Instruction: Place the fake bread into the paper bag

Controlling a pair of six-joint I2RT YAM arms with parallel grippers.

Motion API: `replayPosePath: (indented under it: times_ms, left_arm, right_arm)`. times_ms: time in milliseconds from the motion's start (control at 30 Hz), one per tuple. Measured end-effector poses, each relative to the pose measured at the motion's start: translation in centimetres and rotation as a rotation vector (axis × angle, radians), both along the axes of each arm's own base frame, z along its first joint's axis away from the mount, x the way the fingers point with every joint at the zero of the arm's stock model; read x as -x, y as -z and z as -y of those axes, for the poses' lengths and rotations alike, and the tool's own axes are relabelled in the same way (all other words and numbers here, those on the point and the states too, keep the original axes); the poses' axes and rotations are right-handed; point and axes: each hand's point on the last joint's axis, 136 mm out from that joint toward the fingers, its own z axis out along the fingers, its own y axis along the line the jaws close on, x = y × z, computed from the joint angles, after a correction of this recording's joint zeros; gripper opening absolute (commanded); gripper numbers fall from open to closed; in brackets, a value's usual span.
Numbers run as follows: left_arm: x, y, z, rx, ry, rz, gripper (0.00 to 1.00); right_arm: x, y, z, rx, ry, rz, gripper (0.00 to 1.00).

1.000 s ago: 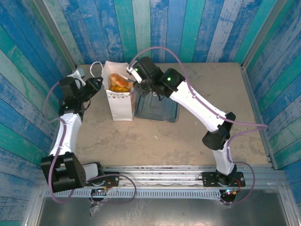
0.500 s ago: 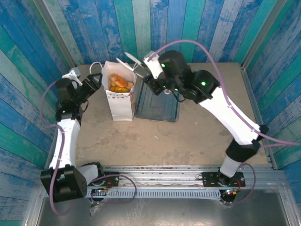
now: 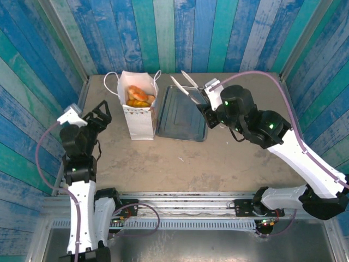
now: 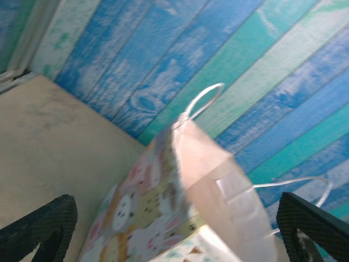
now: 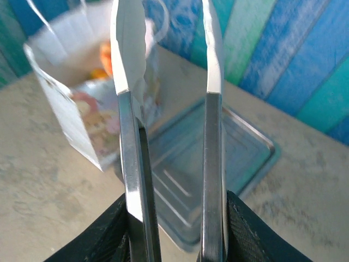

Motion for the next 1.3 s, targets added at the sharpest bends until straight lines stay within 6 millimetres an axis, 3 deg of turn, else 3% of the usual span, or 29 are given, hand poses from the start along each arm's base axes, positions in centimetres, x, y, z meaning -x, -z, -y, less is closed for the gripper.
replayPosePath:
  times_ms: [200,300,433,567,667,900,1133,1300]
  left_arm:
    - [1.0,3.2,-1.5,0.052,-0.103,-0.041,0.96]
    - [0.7,6.0,-1.9,0.100,-0.131,-0.091,0.96]
    - [0.2,10.1,-2.3,0.165,-0.160,-0.178,0.95]
    - [-0.1,11.2,-2.5,0.196,-0.174,-0.207,0.95]
    - [-0.2,10.9,-2.6,0.197,-0.178,-0.193,0.95]
    - [-0.2,10.8,-2.9,0.194,-0.195,-0.189,0.95]
    - [-0.3,11.1,-2.9,0.194,-0.200,-0.200,0.94]
    - [-0.4,11.1,-3.0,0.194,-0.200,-0.198,0.94]
  right_arm:
    - [-2.3,9.5,2.6,0.079,0.119,-0.129,0.43]
    - [-3.5,14.8,3.2,0.132,0.157,-0.201,0.43]
    - [-5.2,20.3,2.5,0.214,0.160,-0.282,0.42]
    - [-6.7,24.3,1.7,0.275,0.139,-0.321,0.41]
    - [-7.9,26.2,1.7,0.288,0.130,-0.336,0.41]
    - [-10.4,28.2,1.3,0.272,0.119,-0.310,0.41]
    - [-10.9,30.4,0.3,0.285,0.083,-0.319,0.43]
    - [-11.2,30.4,-0.2,0.272,0.060,-0.300,0.44]
